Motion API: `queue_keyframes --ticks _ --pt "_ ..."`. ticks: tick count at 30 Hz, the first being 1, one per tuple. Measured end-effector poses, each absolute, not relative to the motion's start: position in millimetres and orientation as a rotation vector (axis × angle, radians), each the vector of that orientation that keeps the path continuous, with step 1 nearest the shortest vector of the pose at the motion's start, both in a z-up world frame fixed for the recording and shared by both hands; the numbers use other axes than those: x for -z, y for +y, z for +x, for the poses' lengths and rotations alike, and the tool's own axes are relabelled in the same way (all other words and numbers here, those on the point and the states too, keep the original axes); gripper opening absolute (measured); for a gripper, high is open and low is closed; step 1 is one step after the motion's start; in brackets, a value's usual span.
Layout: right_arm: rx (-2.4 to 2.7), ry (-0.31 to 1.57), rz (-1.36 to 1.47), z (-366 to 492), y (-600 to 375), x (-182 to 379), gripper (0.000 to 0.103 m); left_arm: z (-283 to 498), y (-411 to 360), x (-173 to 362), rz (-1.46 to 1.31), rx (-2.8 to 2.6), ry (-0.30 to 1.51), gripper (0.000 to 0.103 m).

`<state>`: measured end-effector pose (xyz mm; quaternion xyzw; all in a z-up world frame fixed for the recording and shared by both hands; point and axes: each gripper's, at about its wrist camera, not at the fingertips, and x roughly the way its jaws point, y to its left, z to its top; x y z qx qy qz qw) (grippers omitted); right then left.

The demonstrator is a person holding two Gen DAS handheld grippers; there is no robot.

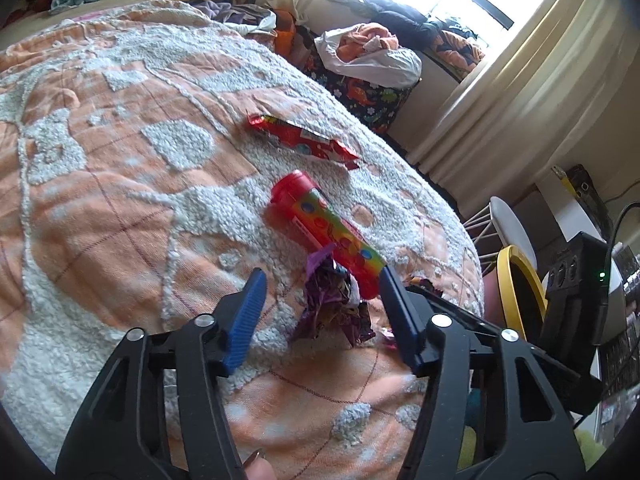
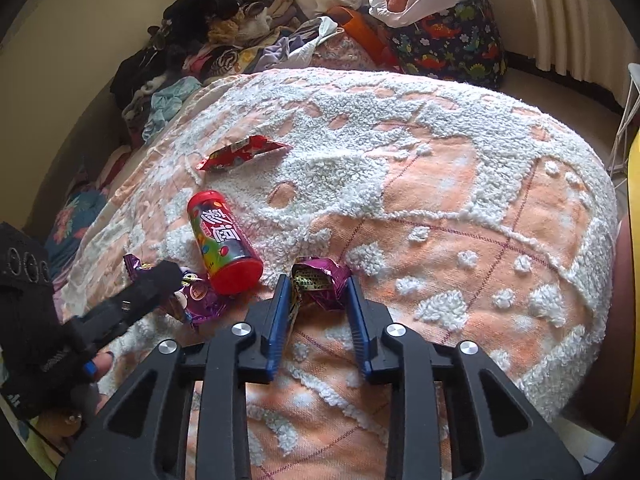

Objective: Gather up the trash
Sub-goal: 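Grasp the purple wrapper with the left tool while the right tool grasps the pink-gold wrapper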

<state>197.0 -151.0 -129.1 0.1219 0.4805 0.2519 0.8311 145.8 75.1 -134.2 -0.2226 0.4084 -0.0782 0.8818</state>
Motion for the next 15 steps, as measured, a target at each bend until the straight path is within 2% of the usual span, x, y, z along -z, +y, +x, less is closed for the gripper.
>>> queue_keyframes --ticks 4,7,15 --pt "-0.546 1.002 0.278 190.6 -157.9 124.7 0.020 147.8 69.9 140.5 -0.446 0.161 0.871 0.028" --pt "-0.548 0.979 0.292 185.2 -164.0 118.0 0.018 147.2 67.0 141.4 -0.439 0.171 0.875 0.024" --pt "-0.547 0.936 0.292 171.8 -177.4 101.7 0.018 139.7 71.0 122.3 -0.430 0.171 0.816 0.021"
